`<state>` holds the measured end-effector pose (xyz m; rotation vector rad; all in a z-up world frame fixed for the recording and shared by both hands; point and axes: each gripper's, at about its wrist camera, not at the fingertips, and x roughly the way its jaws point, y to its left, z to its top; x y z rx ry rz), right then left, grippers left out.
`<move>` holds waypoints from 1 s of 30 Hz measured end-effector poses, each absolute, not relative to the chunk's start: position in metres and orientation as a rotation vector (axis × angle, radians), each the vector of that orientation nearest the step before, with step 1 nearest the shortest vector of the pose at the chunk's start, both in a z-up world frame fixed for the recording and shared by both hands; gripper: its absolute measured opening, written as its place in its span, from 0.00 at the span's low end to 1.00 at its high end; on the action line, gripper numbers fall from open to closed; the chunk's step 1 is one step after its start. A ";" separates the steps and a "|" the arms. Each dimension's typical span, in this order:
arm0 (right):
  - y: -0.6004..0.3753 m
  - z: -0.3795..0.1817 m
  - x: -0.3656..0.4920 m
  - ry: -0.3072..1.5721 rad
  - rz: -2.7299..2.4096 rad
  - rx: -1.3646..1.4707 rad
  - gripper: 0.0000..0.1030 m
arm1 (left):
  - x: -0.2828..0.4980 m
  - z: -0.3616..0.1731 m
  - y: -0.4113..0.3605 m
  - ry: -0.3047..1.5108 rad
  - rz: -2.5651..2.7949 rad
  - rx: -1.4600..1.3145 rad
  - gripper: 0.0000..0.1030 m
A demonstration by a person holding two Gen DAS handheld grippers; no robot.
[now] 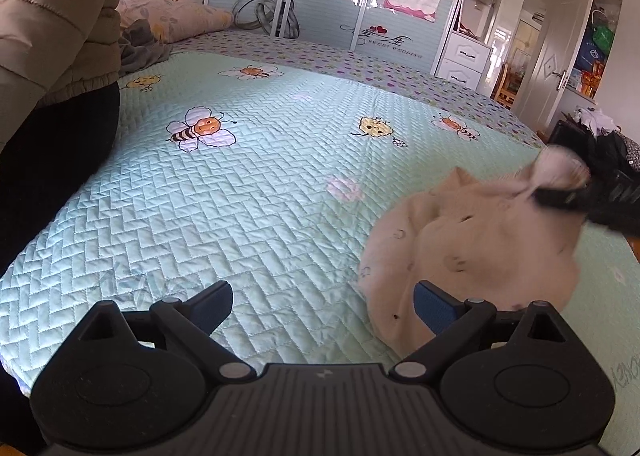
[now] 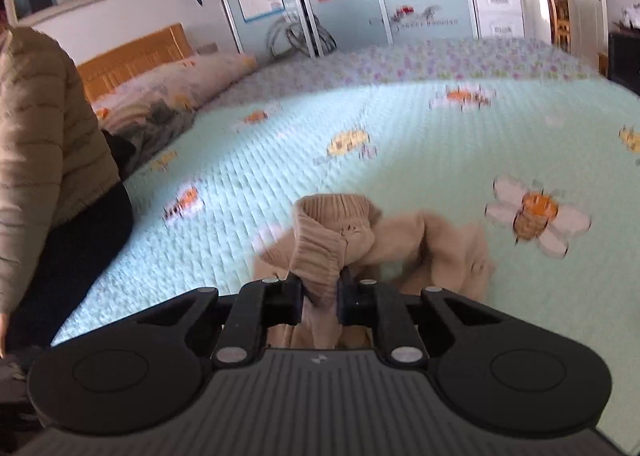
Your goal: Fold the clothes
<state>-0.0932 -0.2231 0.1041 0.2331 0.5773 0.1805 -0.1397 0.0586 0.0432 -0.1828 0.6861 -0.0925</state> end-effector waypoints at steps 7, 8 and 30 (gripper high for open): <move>-0.261 0.252 -0.110 0.326 0.186 0.220 0.14 | -0.145 0.050 0.065 0.668 -0.097 -0.203 0.95; -0.266 0.274 -0.112 0.290 0.186 0.218 0.14 | -0.146 0.051 0.064 0.665 -0.100 -0.208 0.95; -0.261 0.412 -0.072 0.163 0.260 0.236 0.14 | -0.159 0.058 0.065 0.643 -0.121 -0.214 0.97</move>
